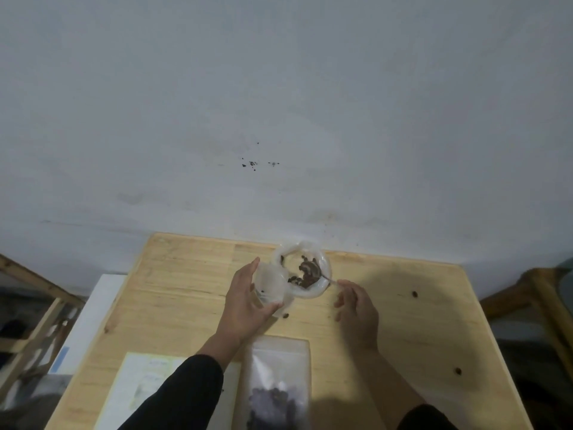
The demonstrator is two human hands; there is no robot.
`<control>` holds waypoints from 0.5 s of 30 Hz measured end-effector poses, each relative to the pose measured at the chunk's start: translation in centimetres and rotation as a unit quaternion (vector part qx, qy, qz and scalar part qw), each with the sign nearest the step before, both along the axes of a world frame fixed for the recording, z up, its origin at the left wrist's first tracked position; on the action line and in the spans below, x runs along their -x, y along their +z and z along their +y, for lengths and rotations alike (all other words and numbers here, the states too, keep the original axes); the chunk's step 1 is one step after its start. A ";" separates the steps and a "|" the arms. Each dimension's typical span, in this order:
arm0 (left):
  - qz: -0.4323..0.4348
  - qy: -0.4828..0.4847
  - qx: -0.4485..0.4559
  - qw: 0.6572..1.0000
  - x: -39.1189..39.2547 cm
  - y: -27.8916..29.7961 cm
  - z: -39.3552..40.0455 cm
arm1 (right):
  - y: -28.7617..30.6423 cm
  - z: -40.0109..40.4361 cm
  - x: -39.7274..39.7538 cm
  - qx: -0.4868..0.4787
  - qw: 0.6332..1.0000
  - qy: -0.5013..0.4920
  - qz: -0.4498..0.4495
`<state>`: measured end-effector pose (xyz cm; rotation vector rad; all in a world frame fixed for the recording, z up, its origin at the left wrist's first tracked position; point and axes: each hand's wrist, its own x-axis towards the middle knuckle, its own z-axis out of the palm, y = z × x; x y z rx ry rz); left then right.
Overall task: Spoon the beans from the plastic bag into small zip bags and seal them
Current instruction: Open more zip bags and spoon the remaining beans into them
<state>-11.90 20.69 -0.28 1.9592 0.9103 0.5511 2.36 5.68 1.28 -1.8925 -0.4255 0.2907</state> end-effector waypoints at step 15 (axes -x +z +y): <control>0.018 0.007 0.014 1.000 -1.5 0.1 -0.8 | -0.6 1.2 1.9 -0.083 0.951 -0.052 0.292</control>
